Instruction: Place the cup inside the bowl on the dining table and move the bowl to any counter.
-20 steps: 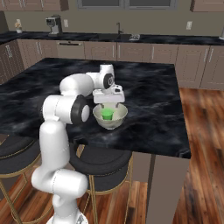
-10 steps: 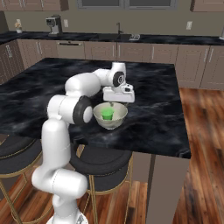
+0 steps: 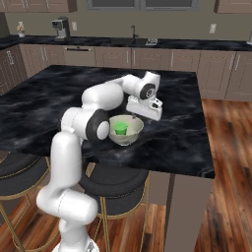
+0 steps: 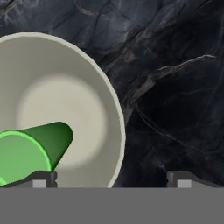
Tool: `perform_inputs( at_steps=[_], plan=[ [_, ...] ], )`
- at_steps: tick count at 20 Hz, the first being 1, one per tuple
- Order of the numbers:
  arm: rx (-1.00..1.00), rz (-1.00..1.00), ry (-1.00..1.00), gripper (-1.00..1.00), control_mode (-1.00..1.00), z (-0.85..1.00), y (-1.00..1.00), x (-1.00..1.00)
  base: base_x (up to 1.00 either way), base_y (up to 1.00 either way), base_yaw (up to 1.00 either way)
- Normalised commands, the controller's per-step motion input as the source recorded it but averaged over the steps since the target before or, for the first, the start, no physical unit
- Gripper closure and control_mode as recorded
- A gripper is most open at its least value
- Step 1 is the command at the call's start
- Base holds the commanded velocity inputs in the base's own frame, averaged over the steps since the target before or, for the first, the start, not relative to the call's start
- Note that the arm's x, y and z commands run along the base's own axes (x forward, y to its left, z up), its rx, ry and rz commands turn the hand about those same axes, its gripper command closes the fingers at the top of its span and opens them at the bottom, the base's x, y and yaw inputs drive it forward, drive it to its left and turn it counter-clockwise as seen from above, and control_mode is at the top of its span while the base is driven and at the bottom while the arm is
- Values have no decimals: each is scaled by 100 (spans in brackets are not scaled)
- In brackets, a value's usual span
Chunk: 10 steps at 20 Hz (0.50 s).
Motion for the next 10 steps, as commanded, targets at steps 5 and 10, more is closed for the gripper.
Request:
perform_inputs(
  at_steps=[5,10],
  plan=[
    [17,0,0,-100,-100,0,-24,0,0,0,0],
    [14,0,0,-100,-100,0,-6,0,0,0,0]
  ],
)
